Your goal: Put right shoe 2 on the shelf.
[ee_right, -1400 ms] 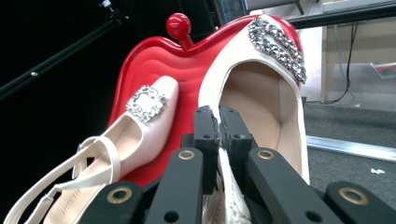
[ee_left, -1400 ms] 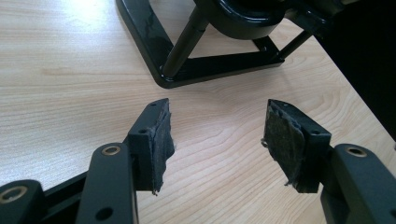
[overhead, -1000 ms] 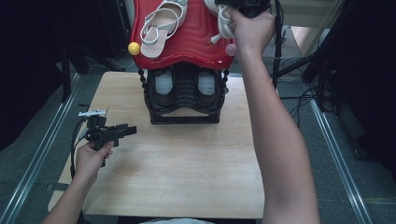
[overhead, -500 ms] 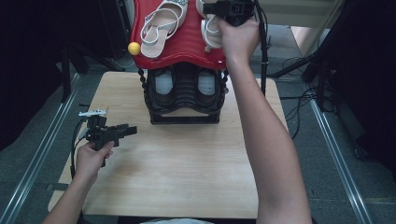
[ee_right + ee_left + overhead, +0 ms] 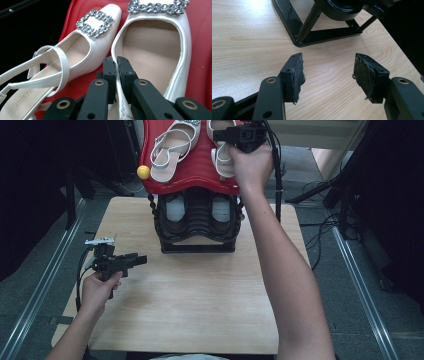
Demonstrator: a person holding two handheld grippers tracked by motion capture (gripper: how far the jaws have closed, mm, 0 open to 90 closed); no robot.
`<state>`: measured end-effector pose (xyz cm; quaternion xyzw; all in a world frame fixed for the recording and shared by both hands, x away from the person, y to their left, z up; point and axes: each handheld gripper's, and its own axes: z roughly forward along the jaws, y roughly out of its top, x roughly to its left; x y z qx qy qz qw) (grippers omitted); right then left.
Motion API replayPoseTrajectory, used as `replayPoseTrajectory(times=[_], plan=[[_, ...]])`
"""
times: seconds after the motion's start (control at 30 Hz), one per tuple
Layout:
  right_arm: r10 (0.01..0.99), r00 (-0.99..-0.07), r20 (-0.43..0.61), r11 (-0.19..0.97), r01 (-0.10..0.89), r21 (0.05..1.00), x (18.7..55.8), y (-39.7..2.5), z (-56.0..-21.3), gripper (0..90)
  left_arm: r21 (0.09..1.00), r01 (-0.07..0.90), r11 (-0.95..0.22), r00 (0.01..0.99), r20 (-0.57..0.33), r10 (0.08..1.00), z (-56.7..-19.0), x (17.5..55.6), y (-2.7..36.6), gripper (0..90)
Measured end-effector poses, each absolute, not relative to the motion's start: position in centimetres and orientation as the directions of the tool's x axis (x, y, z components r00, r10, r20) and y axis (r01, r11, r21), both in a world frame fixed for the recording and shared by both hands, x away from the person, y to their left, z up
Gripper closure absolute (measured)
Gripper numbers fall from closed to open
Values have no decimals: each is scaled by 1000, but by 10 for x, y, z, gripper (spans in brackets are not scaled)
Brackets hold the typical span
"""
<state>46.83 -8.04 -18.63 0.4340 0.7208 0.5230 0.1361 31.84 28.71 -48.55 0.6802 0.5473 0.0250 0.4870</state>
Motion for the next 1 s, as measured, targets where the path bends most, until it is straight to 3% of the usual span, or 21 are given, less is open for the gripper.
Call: replayPoseTrajectory(times=[0.4,1.0], plan=[[743,-617,259,107,491,864,465,-78,-190,866,689,721,74,399,-500,769,-486,319,287,412],[731,-631,261,77,455,887,466,-82,-181,672,688,722,74,398,-500,769,-486,319,287,411]])
